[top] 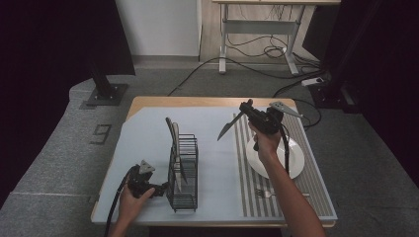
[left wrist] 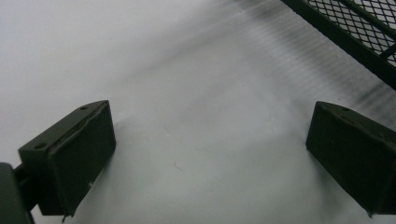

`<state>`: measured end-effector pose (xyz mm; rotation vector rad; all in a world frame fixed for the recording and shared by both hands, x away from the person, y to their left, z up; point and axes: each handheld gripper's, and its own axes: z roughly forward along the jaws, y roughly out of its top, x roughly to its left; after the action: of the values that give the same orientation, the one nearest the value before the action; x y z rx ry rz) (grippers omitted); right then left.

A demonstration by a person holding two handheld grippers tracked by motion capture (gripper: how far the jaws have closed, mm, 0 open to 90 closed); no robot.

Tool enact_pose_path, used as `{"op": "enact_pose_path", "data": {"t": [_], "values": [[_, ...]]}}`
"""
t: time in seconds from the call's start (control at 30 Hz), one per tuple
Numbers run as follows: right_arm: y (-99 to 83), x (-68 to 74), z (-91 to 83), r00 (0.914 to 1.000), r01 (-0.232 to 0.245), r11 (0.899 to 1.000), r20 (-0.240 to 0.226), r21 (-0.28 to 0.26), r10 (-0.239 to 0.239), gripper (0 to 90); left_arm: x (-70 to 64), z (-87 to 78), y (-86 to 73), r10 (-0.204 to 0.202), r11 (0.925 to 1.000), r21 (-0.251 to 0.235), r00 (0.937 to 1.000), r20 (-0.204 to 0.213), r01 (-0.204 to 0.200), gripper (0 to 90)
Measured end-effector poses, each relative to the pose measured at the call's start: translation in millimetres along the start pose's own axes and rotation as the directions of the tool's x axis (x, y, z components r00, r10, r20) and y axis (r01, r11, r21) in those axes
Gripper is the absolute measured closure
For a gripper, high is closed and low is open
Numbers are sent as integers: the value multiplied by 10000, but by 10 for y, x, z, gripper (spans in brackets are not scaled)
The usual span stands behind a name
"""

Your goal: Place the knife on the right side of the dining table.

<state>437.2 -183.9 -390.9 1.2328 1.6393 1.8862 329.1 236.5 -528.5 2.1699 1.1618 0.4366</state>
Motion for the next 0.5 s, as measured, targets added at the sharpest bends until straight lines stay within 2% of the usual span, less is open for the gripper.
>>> {"op": "enact_pose_path", "data": {"t": [0.17, 0.5], "values": [[-4, -57, -3, 9994, 33, 10000, 344, -67, -30, 838, -1, 1, 0, -10, 10000, -7, 10000, 1, 10, 9], [-70, -245, -6, 9975, -221, 9997, 664, -137, 229, 838, 0, 1, 0, -9, 10000, -8, 10000, 1, 9, 9]]}}
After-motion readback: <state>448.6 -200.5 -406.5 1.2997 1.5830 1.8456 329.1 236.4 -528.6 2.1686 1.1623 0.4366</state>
